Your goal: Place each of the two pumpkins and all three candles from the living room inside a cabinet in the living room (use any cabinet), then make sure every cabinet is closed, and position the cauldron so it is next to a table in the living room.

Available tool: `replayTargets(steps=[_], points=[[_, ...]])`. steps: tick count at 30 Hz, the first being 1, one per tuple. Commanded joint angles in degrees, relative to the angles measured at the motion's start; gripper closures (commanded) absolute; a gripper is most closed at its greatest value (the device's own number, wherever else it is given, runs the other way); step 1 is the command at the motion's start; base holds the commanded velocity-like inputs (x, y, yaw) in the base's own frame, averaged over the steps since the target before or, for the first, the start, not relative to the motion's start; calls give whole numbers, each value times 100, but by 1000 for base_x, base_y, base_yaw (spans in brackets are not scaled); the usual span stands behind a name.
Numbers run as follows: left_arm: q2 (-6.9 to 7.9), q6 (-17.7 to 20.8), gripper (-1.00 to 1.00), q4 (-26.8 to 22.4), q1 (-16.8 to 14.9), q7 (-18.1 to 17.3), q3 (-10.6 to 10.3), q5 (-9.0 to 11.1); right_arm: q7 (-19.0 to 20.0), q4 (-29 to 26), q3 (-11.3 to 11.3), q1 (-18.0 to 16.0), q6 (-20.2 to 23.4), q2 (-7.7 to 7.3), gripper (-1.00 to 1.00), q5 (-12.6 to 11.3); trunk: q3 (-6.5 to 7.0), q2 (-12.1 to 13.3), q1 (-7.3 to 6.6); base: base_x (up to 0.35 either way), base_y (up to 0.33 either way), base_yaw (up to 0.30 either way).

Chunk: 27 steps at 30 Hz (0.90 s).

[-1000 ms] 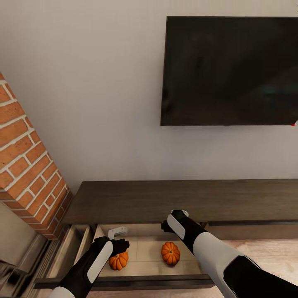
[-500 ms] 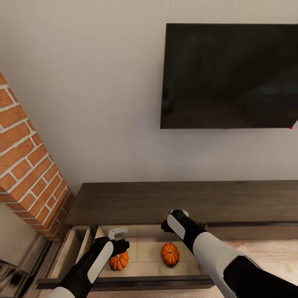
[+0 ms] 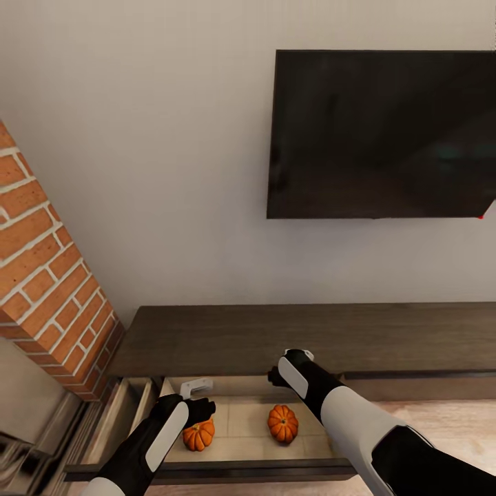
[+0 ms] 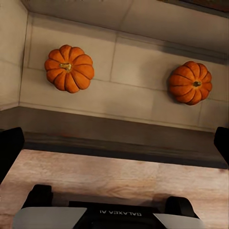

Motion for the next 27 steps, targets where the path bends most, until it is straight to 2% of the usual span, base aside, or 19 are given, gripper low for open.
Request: replayTargets(steps=[1,8,15,27], points=[[2,8,-100,-8,-3,56,-13,60,-45,-8,48,-5,17,-4,-100,-58,13,38,-22,0,0,0],[2,8,-100,-8,-2,55,-8,60,-45,-8,48,-5,15,-3,-100,-60,138,318,-176,-2,0,0],[17,8,-100,-52,-2,55,9,72,-45,-8,48,-5,14,-2,-100,-58,138,318,-176,-80,-2,0],[17,8,-100,-52,-2,55,11,85,-45,-8,48,-5,8,-3,-100,-58,138,318,-176,-295,-65,0]])
